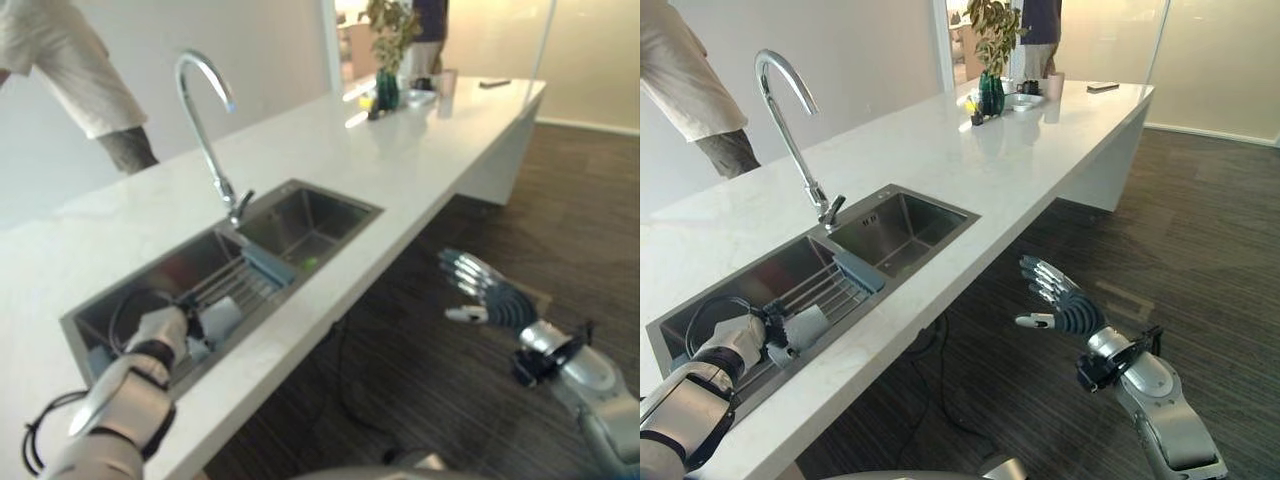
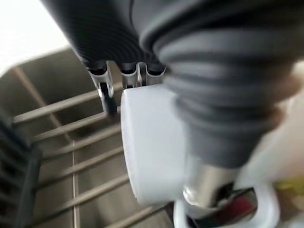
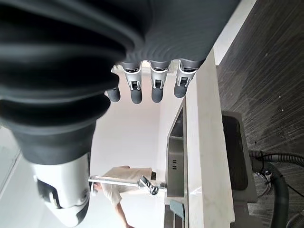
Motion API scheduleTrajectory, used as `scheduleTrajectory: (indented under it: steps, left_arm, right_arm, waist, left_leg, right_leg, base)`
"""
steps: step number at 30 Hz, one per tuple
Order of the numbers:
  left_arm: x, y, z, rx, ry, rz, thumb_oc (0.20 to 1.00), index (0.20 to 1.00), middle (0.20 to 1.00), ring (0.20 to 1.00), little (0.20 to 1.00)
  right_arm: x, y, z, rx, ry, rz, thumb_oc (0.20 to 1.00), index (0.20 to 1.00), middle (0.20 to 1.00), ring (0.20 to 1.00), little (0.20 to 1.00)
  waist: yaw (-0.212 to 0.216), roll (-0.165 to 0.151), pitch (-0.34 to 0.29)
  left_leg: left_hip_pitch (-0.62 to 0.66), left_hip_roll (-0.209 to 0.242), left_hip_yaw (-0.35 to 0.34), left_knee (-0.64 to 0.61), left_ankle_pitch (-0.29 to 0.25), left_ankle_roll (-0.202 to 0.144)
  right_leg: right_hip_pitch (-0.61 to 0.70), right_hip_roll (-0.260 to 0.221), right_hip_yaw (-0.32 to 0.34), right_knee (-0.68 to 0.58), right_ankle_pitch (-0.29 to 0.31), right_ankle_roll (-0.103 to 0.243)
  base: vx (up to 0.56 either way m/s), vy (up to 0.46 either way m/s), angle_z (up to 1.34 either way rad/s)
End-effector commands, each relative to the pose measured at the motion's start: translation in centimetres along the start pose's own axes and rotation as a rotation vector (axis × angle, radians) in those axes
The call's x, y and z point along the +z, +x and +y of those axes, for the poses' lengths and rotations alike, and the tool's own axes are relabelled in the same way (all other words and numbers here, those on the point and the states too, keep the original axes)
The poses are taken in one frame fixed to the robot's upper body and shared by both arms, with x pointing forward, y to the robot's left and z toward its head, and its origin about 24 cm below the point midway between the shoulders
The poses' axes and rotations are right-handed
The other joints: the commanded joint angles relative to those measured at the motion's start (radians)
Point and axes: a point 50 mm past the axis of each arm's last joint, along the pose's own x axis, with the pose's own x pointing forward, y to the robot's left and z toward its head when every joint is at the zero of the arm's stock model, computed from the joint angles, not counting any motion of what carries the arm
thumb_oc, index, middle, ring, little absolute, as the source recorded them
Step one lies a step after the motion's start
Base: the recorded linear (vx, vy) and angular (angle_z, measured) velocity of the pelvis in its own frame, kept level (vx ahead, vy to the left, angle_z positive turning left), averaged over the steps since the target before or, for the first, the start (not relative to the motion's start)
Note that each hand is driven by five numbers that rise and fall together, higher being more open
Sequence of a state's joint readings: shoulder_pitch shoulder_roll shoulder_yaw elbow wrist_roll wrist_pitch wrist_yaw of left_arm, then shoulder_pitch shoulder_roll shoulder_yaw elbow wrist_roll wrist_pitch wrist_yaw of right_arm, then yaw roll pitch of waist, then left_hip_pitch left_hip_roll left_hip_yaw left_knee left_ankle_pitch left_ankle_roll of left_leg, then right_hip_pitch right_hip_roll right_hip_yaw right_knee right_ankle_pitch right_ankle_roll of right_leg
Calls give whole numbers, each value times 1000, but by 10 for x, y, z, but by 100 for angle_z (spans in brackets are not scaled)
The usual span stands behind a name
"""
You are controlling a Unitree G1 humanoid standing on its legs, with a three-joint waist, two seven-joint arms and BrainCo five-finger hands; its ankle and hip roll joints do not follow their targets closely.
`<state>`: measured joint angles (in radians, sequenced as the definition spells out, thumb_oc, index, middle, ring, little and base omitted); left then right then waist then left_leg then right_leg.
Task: Place the dishes in the dishwasher.
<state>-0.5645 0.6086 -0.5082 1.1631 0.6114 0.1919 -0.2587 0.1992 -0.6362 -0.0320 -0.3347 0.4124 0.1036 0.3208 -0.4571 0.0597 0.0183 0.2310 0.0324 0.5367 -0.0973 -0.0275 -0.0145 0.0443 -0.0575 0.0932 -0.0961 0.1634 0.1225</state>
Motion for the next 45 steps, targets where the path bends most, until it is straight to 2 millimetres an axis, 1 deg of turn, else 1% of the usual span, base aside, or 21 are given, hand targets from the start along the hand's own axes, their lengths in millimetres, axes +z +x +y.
scheduleTrajectory:
  steps: [1, 5, 6, 7, 8, 13, 16, 19, 20, 22, 23, 25, 28, 29, 30, 31, 35, 36, 39, 41, 45]
  left_arm:
    - [-15, 4, -26, -63, 23, 65, 200, 200, 200, 200, 200]
    - [-14, 5, -57, -91, 22, 63, 200, 200, 200, 200, 200]
    - [-7, 6, -73, -103, 8, 66, 200, 200, 200, 200, 200]
    - [-2, 5, -83, -90, -15, 67, 200, 200, 200, 200, 200]
    - [-1, 5, -87, -85, -30, 71, 200, 200, 200, 200, 200]
    - [-9, 4, -99, -20, -64, 70, 200, 200, 200, 200, 200]
    - [-16, 3, -94, 78, -163, 72, 200, 200, 200, 200, 200]
    - [-22, 3, -82, 142, -319, 76, 200, 200, 200, 200, 200]
    - [-27, 2, -71, 231, -374, 77, 200, 200, 200, 200, 200]
    - [-29, 1, -68, 257, -392, 75, 200, 200, 200, 200, 200]
    - [-34, 0, -60, 324, -432, 73, 200, 200, 200, 200, 200]
    - [-40, -2, -52, 383, -480, 67, 200, 200, 200, 200, 200]
    - [-49, -7, -30, 502, -536, 46, 200, 200, 200, 200, 200]
    - [-52, -9, -24, 545, -561, 40, 200, 200, 200, 200, 200]
    - [-53, -12, -14, 605, -593, 27, 200, 200, 200, 200, 200]
    - [-54, -14, -8, 649, -621, 20, 200, 200, 200, 200, 200]
    - [-54, -25, 17, 813, -704, -33, 200, 200, 200, 200, 200]
    - [-54, -36, 36, 940, -776, -82, 200, 200, 200, 200, 200]
    - [-53, -50, 57, 1058, -843, -149, 200, 200, 200, 200, 200]
    - [-48, -65, 76, 1166, -899, -237, 200, 200, 200, 200, 200]
    - [-44, -94, 105, 1305, -963, -382, 200, 200, 200, 200, 200]
  right_arm:
    - [43, 11, -7, 16, -82, -201, 1000, 1000, 1000, 1000, 1000]
    - [41, 11, -4, 19, -81, -199, 1000, 1000, 1000, 1000, 1000]
    - [39, 11, -2, 17, -77, -200, 1000, 1000, 1000, 1000, 1000]
    - [37, 10, -1, 17, -77, -200, 1000, 1000, 1000, 1000, 1000]
    - [37, 10, 0, 16, -75, -201, 1000, 1000, 1000, 1000, 1000]
    - [33, 6, 1, 3, -61, -197, 1000, 1000, 1000, 1000, 1000]
    - [32, 5, 1, -14, -56, -203, 1000, 1000, 1000, 1000, 1000]
    - [30, 5, 2, -30, -50, -201, 1000, 1000, 1000, 1000, 1000]
    - [28, 5, 3, -38, -49, -195, 1000, 1000, 1000, 1000, 1000]
    - [28, 5, 3, -42, -47, -195, 1000, 1000, 1000, 1000, 1000]
    - [27, 5, 3, -51, -48, -194, 1000, 1000, 1000, 1000, 1000]
    - [26, 4, 2, -58, -52, -192, 1000, 1000, 1000, 1000, 1000]
    - [25, 4, 2, -72, -50, -187, 1000, 1000, 1000, 1000, 1000]
    - [25, 4, 2, -72, -49, -189, 1000, 1000, 1000, 1000, 1000]
    - [24, 4, 2, -78, -49, -188, 1000, 1000, 1000, 1000, 1000]
    - [24, 4, 2, -79, -48, -190, 1000, 1000, 1000, 1000, 1000]
    - [23, 5, 0, -94, -44, -187, 1000, 1000, 1000, 1000, 1000]
    - [22, 5, 0, -105, -39, -186, 1000, 1000, 1000, 1000, 1000]
    - [21, 6, 1, -112, -33, -189, 1000, 1000, 1000, 1000, 1000]
    - [22, 7, 2, -118, -29, -194, 1000, 1000, 1000, 1000, 1000]
    - [26, 8, 1, -128, -20, -200, 1000, 1000, 1000, 1000, 1000]
  waist:
    - [-7, 3, 70]
    - [-5, -5, 73]
    - [-1, -11, 74]
    - [2, -15, 74]
    - [3, -18, 74]
    - [19, -29, 74]
    - [37, -30, 77]
    - [55, -28, 78]
    - [69, -27, 75]
    - [73, -27, 75]
    - [82, -25, 74]
    - [92, -25, 73]
    - [105, -23, 72]
    - [107, -29, 74]
    - [115, -21, 72]
    - [118, -27, 75]
    - [133, -27, 73]
    - [143, -30, 70]
    - [151, -31, 68]
    - [158, -32, 67]
    - [166, -28, 63]
  left_leg:
    - [7, -12, -57, 10, -82, 39]
    - [10, -8, -52, 10, -78, 37]
    - [11, -7, -52, 10, -79, 39]
    - [12, -5, -51, 10, -79, 40]
    - [12, -5, -52, 10, -79, 40]
    - [13, 2, -48, 10, -74, 38]
    - [13, 5, -54, 11, -71, 34]
    - [13, 6, -62, 11, -69, 32]
    - [12, 7, -71, 10, -66, 29]
    - [13, 7, -73, 10, -65, 29]
    - [13, 7, -80, 10, -64, 27]
    - [13, 6, -87, 10, -62, 24]
    - [11, 5, -98, 10, -59, 20]
    - [0, 10, -81, 10, -29, 17]
    - [7, 5, -106, 10, -55, 17]
    - [-2, 9, -91, 10, -28, 16]
    - [-2, 7, -106, 10, -28, 13]
    - [-4, 7, -116, 10, -30, 11]
    - [-4, 6, -124, 10, -32, 11]
    - [-6, 5, -134, 10, -34, 11]
    - [-6, 3, -148, 10, -38, 12]
  right_leg:
    - [-16, -15, -18, 29, -101, 78]
    - [-20, -18, -24, 37, -101, 80]
    - [-19, -19, -25, 37, -102, 79]
    - [-19, -19, -26, 37, -101, 79]
    - [-18, -18, -27, 36, -101, 78]
    - [-20, -21, -37, 40, -99, 80]
    - [-16, -22, -49, 39, -99, 79]
    - [-8, -24, -58, 36, -100, 77]
    - [-4, -24, -67, 34, -100, 76]
    - [-2, -24, -69, 35, -101, 76]
    - [1, -24, -74, 35, -102, 74]
    - [4, -25, -79, 35, -103, 75]
    - [8, -29, -90, 35, -103, 76]
    - [-7, -25, -96, 44, -85, 63]
    - [5, -30, -95, 39, -103, 72]
    - [-7, -27, -100, 46, -86, 62]
    - [3, -31, -106, 42, -86, 61]
    - [7, -32, -111, 39, -87, 61]
    - [9, -34, -114, 40, -88, 59]
    - [11, -34, -116, 40, -91, 56]
    - [17, -32, -116, 41, -99, 51]
  base:
    - [-18, -18, -10]
    - [7, -18, -15]
    - [5, -32, -12]
    - [0, -35, -7]
    - [0, 0, 0]
    - [-6, -9, -3]
    - [-38, 7, -3]
    - [0, 0, 0]
    - [0, 0, 0]
    - [-11, 1, 10]
    - [-12, 2, 15]
    - [-12, -1, 11]
    - [-40, -20, 14]
    - [-24, 10, 14]
    - [-100, -47, 13]
    - [-17, 22, 12]
    - [-26, -6, 13]
    - [-10, -4, 13]
    - [-7, -8, 8]
    - [-14, -16, 13]
    - [-6, -27, 12]
